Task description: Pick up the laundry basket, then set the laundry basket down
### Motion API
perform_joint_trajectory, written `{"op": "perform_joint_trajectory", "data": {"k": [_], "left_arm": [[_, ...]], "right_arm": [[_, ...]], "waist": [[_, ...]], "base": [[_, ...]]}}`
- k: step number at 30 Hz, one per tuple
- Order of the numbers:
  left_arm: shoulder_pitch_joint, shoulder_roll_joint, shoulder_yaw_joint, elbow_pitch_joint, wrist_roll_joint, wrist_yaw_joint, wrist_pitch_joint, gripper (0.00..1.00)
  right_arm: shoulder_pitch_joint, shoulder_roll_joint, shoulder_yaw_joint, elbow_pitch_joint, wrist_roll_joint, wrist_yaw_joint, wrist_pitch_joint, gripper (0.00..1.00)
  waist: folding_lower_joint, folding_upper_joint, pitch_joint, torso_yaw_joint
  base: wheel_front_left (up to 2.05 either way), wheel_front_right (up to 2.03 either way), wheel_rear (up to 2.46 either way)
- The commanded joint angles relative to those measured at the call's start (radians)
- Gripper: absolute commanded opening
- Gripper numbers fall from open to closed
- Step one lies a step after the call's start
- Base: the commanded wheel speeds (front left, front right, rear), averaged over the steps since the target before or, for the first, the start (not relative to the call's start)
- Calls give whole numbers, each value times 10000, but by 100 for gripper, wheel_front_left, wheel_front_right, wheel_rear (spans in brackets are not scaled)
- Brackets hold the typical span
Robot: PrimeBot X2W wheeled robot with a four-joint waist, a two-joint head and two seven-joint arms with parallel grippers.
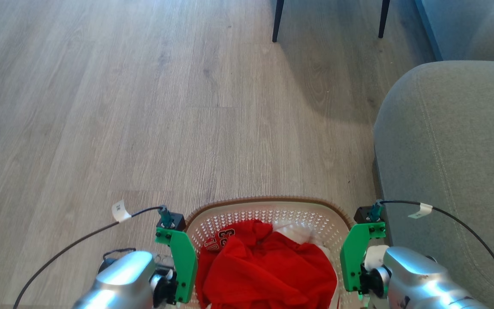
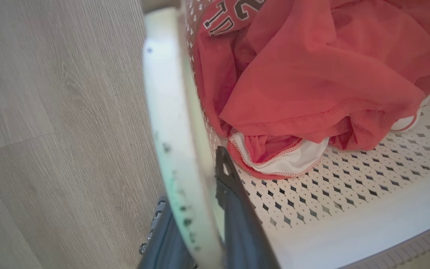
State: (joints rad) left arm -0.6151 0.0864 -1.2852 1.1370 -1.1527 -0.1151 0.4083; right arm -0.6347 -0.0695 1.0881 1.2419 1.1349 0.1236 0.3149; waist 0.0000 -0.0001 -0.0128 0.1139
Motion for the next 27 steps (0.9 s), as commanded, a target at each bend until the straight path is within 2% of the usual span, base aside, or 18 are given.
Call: {"op": "perform_joint_trajectory", "data": {"k": [1, 27], "left_arm": [[-477, -71, 50, -325, 119, -155, 8, 0], [-390, -74, 49, -376, 0, -155, 42, 0]], "right_arm": [[-521, 193, 111, -210, 31, 71, -214, 0], [-522, 193, 549, -94, 481, 71, -285, 0]], "waist": [[0, 1, -6, 2], [0, 1, -93, -30]], "base": [[0, 0, 0], [0, 0, 0]]}}
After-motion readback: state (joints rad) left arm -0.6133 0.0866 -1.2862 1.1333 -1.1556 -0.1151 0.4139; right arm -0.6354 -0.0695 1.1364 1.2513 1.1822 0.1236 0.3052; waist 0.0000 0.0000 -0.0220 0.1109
